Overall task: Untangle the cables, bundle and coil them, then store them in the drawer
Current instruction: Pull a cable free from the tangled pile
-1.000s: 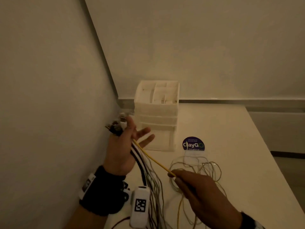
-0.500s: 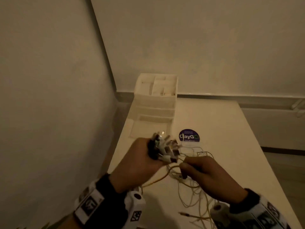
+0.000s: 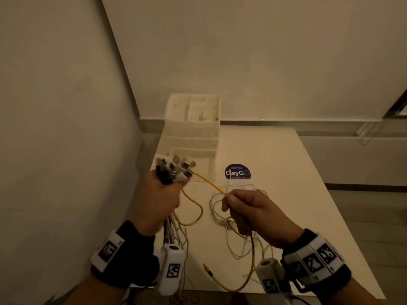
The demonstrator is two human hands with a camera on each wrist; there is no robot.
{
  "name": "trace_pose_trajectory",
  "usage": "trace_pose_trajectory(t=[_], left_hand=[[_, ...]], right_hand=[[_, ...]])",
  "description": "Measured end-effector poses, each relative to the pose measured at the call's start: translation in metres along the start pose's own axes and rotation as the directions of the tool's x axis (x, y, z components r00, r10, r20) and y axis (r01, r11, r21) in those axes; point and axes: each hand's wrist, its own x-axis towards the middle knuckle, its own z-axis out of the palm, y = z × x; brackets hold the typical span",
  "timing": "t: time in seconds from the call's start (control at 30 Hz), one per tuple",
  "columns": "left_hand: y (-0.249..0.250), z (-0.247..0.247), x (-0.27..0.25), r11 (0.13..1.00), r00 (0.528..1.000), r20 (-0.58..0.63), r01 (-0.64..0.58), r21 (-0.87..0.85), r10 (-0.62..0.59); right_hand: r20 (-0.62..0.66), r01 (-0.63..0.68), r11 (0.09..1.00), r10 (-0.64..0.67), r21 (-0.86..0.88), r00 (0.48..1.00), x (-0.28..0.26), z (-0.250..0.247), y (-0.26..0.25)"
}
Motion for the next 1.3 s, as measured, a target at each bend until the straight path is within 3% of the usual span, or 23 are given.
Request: trace_pose_trajectory(t=[0.07,0.13,0.33,0.5,0.57,0.63,0.67,0.77,0.93,1.03,1.13,1.2,1.3], left_hand=[[0.001,-0.02,0.008,0.999,0.997,-0.074,-0.015,-0.035,0.012],[0.006,-0.04,0.013,0.996,0.99,-0.13,-0.058,-0.074,0.048],[0.006,-0.066,0.012,0.982,0.968,-0.209,-0.162,-0.1,0.139],[0.008,-0.073,0.001,0.964,0.95,-0.283,-0.19,-0.187,0.132],[0.007,-0.075,0.0,0.957,0.939,-0.33,-0.182,-0.225,0.101],[0.003,-0.078,-0.002,0.962,0.932,-0.352,-0.167,-0.215,0.083],[0.001,-0.079,-0.004,0.971,0.935,-0.343,-0.162,-0.176,0.094],[0.004,-0.067,-0.013,0.976,0.954,-0.227,-0.169,0.137,0.197],[0.015,-0.044,-0.019,0.929,0.979,0.047,-0.205,0.309,0.201],[0.017,-0.047,-0.023,0.771,0.936,0.213,-0.351,0.532,0.28],[0.024,-0.051,-0.025,0.594,0.85,0.215,-0.496,0.634,0.48],[0.025,-0.049,-0.026,0.558,0.804,0.26,-0.567,0.606,0.535],[0.019,-0.029,-0.032,0.659,0.813,0.401,-0.579,0.48,0.422]], right_hand=[[0.028,0.006,0.998,-0.004,-0.063,1.0,-0.005,-0.001,0.008],[0.046,0.033,0.968,-0.022,-0.249,0.999,-0.01,0.0,0.015],[0.111,0.145,0.702,-0.095,-0.698,0.989,-0.011,0.016,0.025],[0.048,0.152,0.651,-0.174,-0.744,0.984,-0.006,0.018,0.039],[0.055,0.156,0.579,-0.188,-0.8,0.981,-0.011,0.015,0.049],[0.047,0.128,0.536,-0.162,-0.835,0.986,-0.019,0.011,0.057],[0.029,0.097,0.563,-0.129,-0.821,0.991,-0.022,0.009,0.059],[-0.006,0.065,0.632,-0.11,-0.772,0.994,-0.026,0.011,0.056],[0.045,0.094,0.486,-0.111,-0.869,0.993,-0.02,0.015,0.053],[0.015,0.06,0.407,-0.113,-0.911,0.993,-0.016,0.008,0.047],[-0.028,-0.007,0.286,-0.069,-0.958,0.997,-0.011,-0.003,0.037],[0.026,0.039,0.338,-0.042,-0.94,0.999,-0.009,-0.004,0.024],[0.108,0.131,0.548,-0.074,-0.826,0.991,-0.006,0.009,0.002]])
